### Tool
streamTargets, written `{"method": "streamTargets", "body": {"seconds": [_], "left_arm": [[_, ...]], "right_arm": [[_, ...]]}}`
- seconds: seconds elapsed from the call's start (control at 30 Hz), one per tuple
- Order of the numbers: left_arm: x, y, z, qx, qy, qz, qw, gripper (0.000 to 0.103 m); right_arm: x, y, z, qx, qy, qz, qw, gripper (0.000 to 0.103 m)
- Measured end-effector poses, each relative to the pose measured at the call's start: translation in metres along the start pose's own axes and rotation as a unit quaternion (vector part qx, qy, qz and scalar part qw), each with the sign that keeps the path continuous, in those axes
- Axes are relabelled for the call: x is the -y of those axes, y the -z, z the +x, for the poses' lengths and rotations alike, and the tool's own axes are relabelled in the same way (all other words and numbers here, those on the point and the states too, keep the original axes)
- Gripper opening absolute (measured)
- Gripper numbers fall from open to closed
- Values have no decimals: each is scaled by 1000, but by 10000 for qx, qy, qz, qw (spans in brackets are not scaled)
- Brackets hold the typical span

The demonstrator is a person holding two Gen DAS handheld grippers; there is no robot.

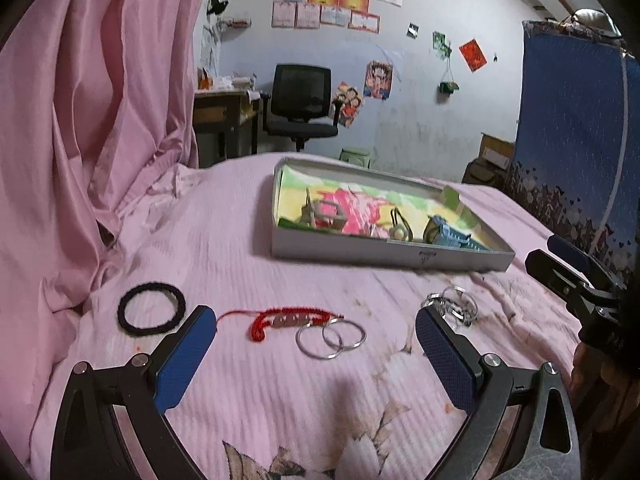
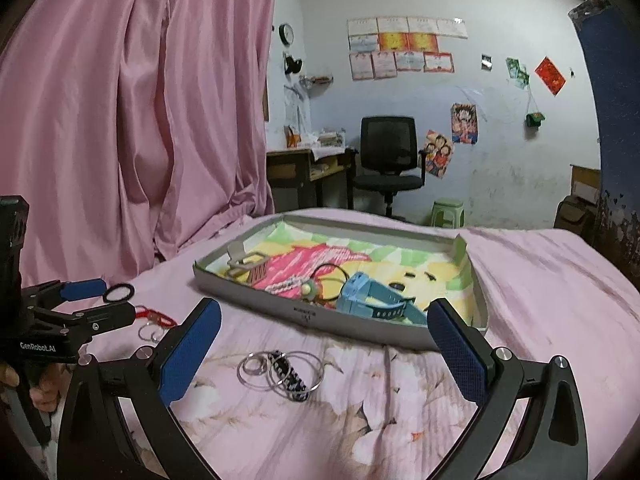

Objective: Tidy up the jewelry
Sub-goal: 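Pull both tools back from the tray toward the rings and keyring, then grasp a silver ring with the left tool while the right tool grasps the charm keyring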

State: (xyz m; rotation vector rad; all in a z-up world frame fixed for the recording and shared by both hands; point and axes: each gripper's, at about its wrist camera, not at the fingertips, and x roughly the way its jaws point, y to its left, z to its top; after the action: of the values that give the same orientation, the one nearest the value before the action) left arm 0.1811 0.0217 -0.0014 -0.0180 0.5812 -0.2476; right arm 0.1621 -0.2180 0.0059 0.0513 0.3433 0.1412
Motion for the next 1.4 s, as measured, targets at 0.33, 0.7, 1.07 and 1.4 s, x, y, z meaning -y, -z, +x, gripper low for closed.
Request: {"method": "streamTargets", "body": {"seconds": [0.33,0.7,1.07,1.4], "left_arm": [[-3,4,16,-498,224,-80,9985,100],[3,4,40,-921,349,12,9951,85],[8,2,48,-1044,267,168,9940,58],[12,5,46,-990,312,250,9943,37]], "right_arm": [[8,11,23,-670,-162,169,9975,102],[6,29,56,-1529,-517,248,9866,98],[11,35,83,-2045,-749,571,9743,68],[16,43,88,-2101,-940,835,9695,36]]}}
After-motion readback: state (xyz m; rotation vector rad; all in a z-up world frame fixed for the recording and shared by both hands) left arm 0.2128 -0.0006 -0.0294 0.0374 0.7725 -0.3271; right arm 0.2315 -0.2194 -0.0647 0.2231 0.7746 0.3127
